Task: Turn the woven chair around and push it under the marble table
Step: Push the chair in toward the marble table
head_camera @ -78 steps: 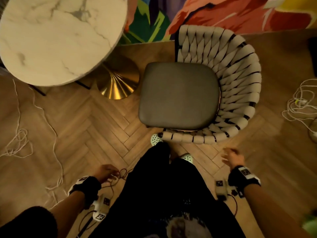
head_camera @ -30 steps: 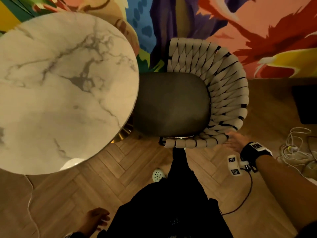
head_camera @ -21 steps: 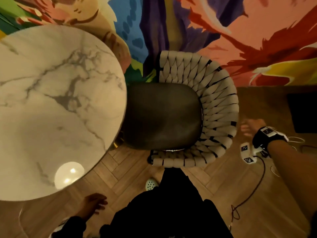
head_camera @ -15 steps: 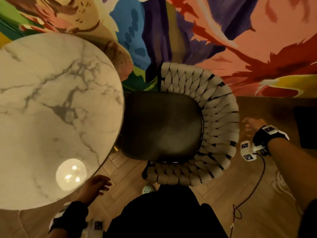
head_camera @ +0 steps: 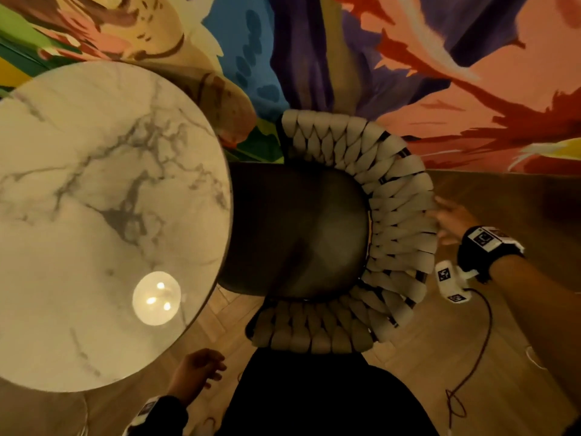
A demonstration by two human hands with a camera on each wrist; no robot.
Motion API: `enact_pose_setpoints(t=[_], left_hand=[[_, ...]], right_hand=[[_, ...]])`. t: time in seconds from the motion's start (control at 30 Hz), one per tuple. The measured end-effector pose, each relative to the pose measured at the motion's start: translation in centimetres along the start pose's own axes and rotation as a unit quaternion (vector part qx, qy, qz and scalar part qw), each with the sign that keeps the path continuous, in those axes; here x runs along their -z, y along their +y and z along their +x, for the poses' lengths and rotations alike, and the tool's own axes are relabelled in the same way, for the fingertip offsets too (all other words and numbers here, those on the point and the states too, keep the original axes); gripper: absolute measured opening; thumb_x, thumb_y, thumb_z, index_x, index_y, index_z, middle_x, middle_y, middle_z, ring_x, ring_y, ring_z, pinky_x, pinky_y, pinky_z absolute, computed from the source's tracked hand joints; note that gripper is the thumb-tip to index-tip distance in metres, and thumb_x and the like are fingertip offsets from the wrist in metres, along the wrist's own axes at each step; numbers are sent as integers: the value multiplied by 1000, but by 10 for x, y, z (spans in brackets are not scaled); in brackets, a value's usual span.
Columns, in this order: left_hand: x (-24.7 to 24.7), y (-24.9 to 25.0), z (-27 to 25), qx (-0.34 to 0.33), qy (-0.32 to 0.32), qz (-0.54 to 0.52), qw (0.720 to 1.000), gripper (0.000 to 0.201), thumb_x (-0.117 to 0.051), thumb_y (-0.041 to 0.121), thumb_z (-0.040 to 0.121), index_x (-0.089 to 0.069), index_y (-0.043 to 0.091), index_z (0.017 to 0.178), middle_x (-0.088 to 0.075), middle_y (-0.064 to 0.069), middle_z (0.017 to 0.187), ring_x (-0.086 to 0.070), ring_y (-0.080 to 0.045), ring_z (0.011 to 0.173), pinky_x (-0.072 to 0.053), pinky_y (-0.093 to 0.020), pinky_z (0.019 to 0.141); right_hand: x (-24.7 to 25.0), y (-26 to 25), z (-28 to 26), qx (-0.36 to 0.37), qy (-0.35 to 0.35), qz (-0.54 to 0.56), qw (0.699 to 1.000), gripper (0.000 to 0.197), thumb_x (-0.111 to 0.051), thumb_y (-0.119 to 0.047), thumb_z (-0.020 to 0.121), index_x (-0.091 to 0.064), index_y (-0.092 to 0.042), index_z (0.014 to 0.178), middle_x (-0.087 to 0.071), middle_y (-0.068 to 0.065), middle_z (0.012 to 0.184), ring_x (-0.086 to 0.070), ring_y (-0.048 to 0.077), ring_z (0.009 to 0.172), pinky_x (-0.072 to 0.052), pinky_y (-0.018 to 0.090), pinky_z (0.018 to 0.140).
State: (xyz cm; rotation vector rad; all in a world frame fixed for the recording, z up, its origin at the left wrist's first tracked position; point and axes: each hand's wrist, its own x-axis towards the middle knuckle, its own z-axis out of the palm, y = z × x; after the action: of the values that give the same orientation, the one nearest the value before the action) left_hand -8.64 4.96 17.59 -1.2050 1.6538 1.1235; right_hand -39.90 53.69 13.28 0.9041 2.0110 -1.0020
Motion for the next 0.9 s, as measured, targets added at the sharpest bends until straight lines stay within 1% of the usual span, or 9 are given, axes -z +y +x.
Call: enact_pose_setpoints(t=[0.23,0.37,0.43,0.53,0.63,0.7,0.77,0.83,0.9], left_hand=[[-10,27,-7,-20,-38,-24,999,9,-55,8,89,-64,10,90,-75,1,66,-64,-14,56,-42,-24,51],[-27,51,-14,-96,-46,30,994,7,-61,14,82,-63,16,88,-70,2,76,-62,-12,64,-45,-23,56],[-33,57,-11,-136,-23,73,988,13,-62,13,78,-61,24,83,-66,2,82,-60,-11,70,-51,-30,66],[-35,60,-5,-164,-46,170,971,32,-62,35,56,-56,40,87,-64,2,99,-60,-16,95,-49,-37,95],[-39,64,1,-166,-102,302,933,63,-65,36,67,-54,15,125,-50,-11,136,-47,-25,125,-38,-33,106],[-39,66,4,-149,-121,399,897,66,-57,33,78,-40,15,139,-36,-10,147,-36,-29,134,-34,-36,110],[-31,56,15,-141,-125,462,866,77,-58,35,76,-27,23,145,-24,-10,153,-31,-35,134,-33,-44,111],[-26,43,29,-141,-134,460,867,87,-64,30,74,-18,27,148,-17,-12,155,-35,-38,133,-37,-44,108],[-22,31,36,-160,-148,421,880,93,-69,21,75,-13,26,149,-13,-13,156,-39,-38,132,-41,-44,106]], right_hand=[[-25,-27,-1,56,-18,10,998,66,-62,-36,82,-34,-42,141,-57,5,112,-60,33,105,-48,46,95],[-32,-17,-7,62,-21,25,998,67,-65,-31,76,-40,-40,138,-50,6,141,-54,30,121,-48,45,98],[-41,-3,-17,93,-2,9,996,61,-63,-24,82,-42,-35,138,-46,6,146,-49,29,127,-43,46,103],[-63,22,-43,139,40,-35,989,55,-61,-20,83,-47,-34,135,-49,7,144,-48,31,128,-40,47,106],[-90,55,-75,139,79,28,987,52,-60,-12,86,-48,-23,135,-54,5,132,-51,25,121,-41,42,102],[-115,86,-95,82,93,102,987,45,-60,-11,86,-50,-21,129,-55,3,125,-52,23,108,-45,42,94],[-148,117,-110,-51,46,177,982,47,-62,-17,87,-44,-20,130,-51,6,130,-51,29,109,-47,49,90],[-177,136,-121,-167,-49,208,962,52,-64,-25,87,-42,-19,134,-47,8,131,-48,36,118,-47,51,88],[-202,142,-134,-205,-108,233,945,45,-64,-29,87,-48,-17,127,-49,12,125,-49,38,118,-47,53,89]])
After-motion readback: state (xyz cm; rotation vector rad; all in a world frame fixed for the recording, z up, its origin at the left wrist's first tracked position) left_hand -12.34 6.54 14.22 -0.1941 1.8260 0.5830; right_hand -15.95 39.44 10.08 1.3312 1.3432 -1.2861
